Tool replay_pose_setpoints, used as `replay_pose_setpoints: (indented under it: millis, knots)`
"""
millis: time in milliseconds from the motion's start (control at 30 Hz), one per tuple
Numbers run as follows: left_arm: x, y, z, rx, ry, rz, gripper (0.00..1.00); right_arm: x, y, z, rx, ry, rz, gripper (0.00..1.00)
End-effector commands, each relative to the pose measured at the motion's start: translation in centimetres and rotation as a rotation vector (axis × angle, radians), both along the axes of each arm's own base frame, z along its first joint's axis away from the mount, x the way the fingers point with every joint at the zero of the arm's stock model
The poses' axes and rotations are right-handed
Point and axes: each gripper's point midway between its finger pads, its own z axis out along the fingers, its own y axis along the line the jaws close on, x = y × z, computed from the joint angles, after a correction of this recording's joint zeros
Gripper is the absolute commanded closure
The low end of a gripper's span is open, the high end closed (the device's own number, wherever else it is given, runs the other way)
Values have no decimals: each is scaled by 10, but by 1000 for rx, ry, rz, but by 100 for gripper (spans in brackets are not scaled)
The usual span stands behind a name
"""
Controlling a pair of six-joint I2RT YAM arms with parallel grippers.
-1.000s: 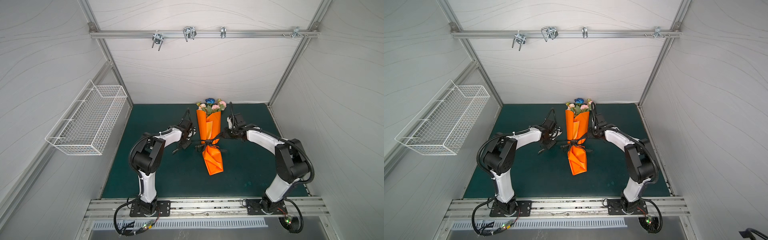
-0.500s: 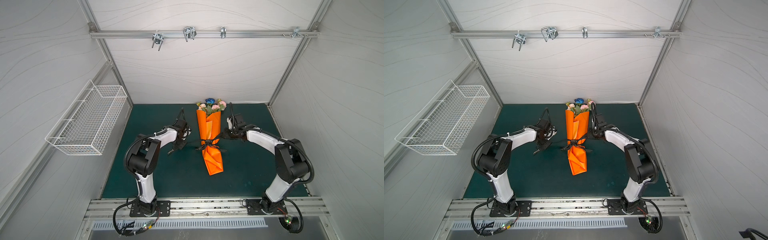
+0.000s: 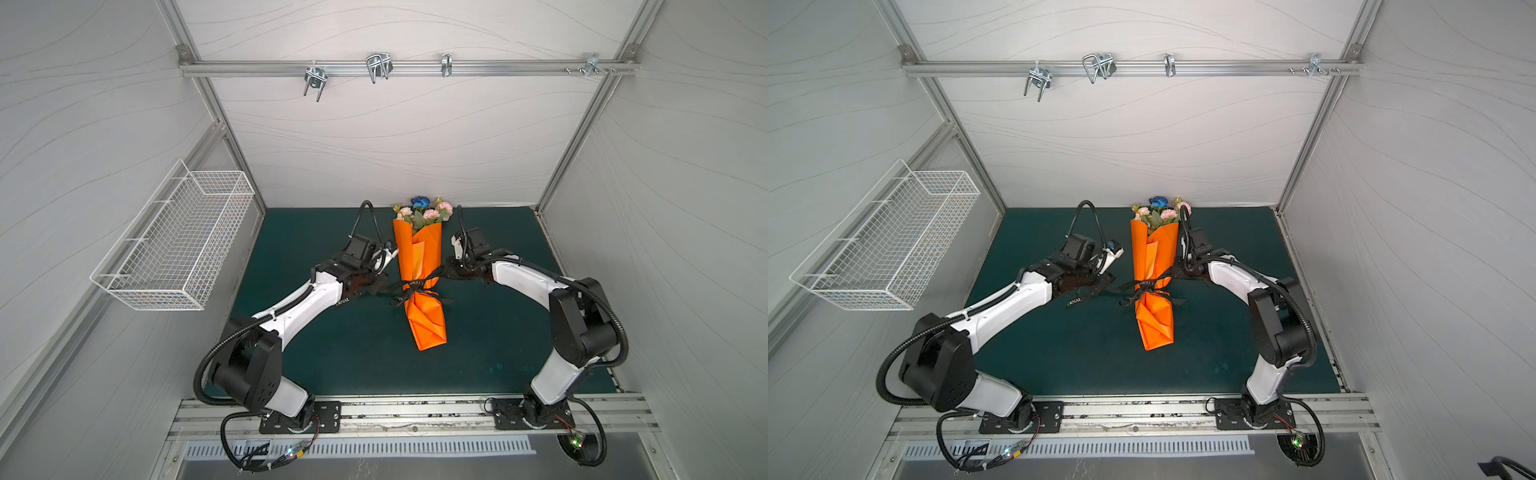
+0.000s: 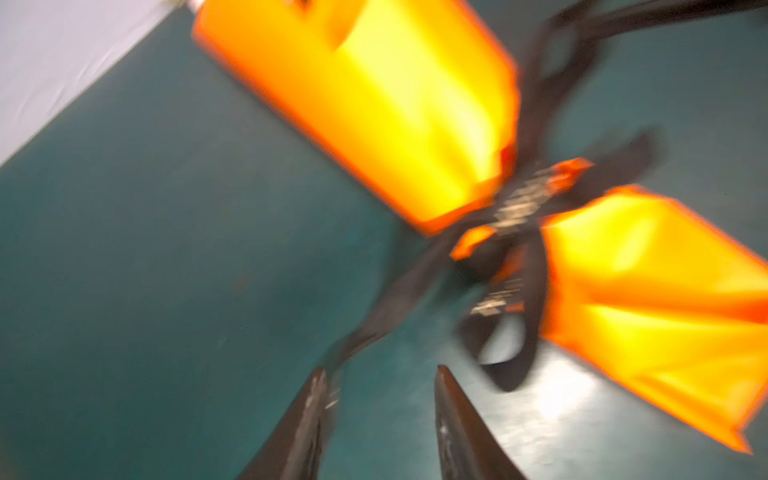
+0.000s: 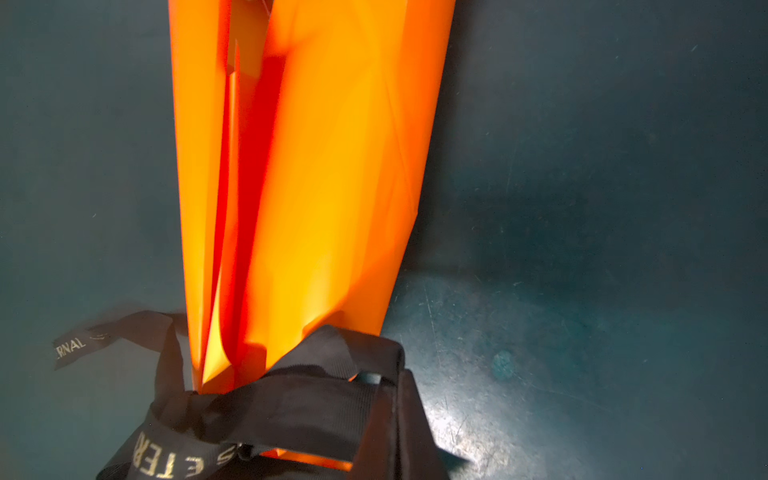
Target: Tie the bouquet of fake flowers
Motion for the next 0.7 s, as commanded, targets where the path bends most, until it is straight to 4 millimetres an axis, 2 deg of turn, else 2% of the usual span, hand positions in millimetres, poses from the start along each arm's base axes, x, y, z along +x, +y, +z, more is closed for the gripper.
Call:
replay_pose_setpoints:
  millis: [0, 200, 300, 433, 667]
  knots:
    - [-13, -37, -7, -40, -23, -89, 56, 0, 7, 9, 14, -4, 19, 100]
    - [-22, -53, -51, 140, 5, -126, 56, 0, 9, 10, 20, -5, 19, 100]
    - [-13, -53, -61, 193, -8, -99, 56, -1, 10, 8, 18, -3, 23, 100]
    - [-3, -53, -64, 213, -23, -63, 56, -2, 12, 6, 17, 0, 27, 100]
    - [1, -49, -57, 213, -54, -36, 60, -1, 13, 5, 17, 1, 30, 100]
